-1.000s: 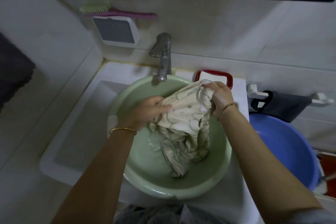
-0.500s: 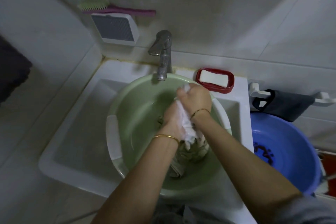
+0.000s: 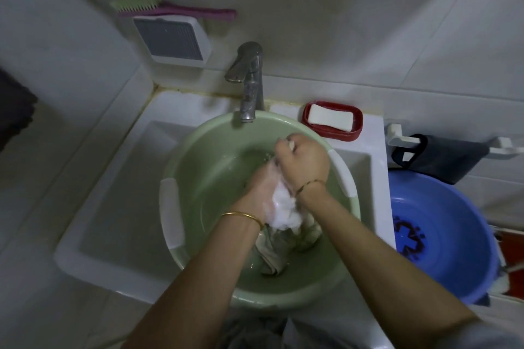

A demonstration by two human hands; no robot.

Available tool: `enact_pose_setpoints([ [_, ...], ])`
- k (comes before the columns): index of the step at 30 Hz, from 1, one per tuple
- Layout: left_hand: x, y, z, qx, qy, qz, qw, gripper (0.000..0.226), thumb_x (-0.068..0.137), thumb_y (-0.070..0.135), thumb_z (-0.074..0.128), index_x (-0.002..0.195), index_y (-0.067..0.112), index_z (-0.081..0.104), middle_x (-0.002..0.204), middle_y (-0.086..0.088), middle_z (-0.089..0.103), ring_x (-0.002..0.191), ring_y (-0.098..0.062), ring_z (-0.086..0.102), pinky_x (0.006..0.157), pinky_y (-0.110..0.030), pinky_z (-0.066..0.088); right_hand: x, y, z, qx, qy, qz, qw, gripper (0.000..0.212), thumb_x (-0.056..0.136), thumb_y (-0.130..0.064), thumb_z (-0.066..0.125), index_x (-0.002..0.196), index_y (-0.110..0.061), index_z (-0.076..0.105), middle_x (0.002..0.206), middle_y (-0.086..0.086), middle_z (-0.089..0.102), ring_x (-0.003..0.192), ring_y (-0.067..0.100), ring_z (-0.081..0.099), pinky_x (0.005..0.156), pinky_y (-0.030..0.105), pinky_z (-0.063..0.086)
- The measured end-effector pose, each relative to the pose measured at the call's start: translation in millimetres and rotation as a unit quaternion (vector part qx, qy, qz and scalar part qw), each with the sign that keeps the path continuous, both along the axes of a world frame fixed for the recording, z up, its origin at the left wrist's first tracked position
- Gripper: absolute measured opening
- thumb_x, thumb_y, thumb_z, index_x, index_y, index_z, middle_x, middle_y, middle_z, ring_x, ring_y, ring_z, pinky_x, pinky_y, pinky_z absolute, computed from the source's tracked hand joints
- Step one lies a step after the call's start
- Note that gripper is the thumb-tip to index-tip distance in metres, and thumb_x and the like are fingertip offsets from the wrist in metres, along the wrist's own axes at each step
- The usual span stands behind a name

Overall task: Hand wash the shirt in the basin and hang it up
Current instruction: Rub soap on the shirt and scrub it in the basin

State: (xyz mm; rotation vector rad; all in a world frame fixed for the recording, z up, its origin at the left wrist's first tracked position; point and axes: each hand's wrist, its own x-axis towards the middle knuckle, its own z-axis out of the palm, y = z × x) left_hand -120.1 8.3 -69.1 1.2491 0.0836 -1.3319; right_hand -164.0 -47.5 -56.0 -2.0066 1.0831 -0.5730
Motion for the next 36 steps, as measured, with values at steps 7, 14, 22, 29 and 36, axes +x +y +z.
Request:
enact_pose_setpoints([
  [7,34.6,4.3,10.2,0.023,-0.229,-0.058,0.972,0.05,0.096,0.049,0.041,0.106,0.004,0.063,0.105,-0.012,0.067,0.104,-0.028,0.062,0.096,-0.042,0.048,-16.8,-31.5,-6.3,0.441,-0.064,0.242,0.862,0.044,0.081,-0.046,0.066,0.118,-0.023,0.062,0.114,0.002,0.067,0.112,0.023,0.061,0.1,0.041,0.046],
  [14,56.6,30.4,37.8,0.007,-0.389,-0.238,0.89,0.019,0.084,0.021,0.07,0.093,0.007,0.062,0.091,-0.008,0.069,0.082,-0.018,0.064,0.071,-0.025,0.051,-25.1,-45.9,2.0,0.449,-0.173,0.126,0.867,0.018,0.071,0.005,0.07,0.082,-0.009,0.072,0.087,0.013,0.072,0.085,0.03,0.067,0.086,0.043,0.054],
  [22,85.0,42.5,42.8,0.143,-0.583,-0.353,0.718,0.018,0.08,0.019,0.07,0.095,0.016,0.062,0.088,-0.001,0.055,0.082,-0.014,0.049,0.06,-0.02,0.036,-26.6,-56.4,-3.0,0.457,-0.229,-0.039,0.858,0.018,0.074,0.005,0.068,0.089,-0.004,0.062,0.075,0.015,0.068,0.069,0.028,0.067,0.07,0.042,0.058],
  [29,82.0,43.3,38.7,0.085,-0.429,-0.098,0.894,0.011,0.092,0.02,0.053,0.082,0.017,0.058,0.079,0.003,0.056,0.075,-0.014,0.053,0.067,-0.021,0.043,-29.5,-62.4,-4.3,0.291,-0.211,-0.143,0.922,0.021,0.077,-0.004,0.071,0.065,-0.02,0.061,0.069,0.001,0.064,0.074,0.02,0.061,0.076,0.034,0.054],
  [36,21.2,0.1,20.7,-0.079,0.018,0.168,0.982,0.054,0.1,0.042,0.026,0.069,0.014,0.061,0.052,-0.002,0.064,0.049,-0.011,0.064,0.052,-0.019,0.052,0.5,33.5,16.1,0.057,-0.131,0.053,0.988,0.027,0.076,-0.043,0.072,0.079,-0.016,0.071,0.077,0.002,0.071,0.074,0.019,0.066,0.072,0.033,0.054],
])
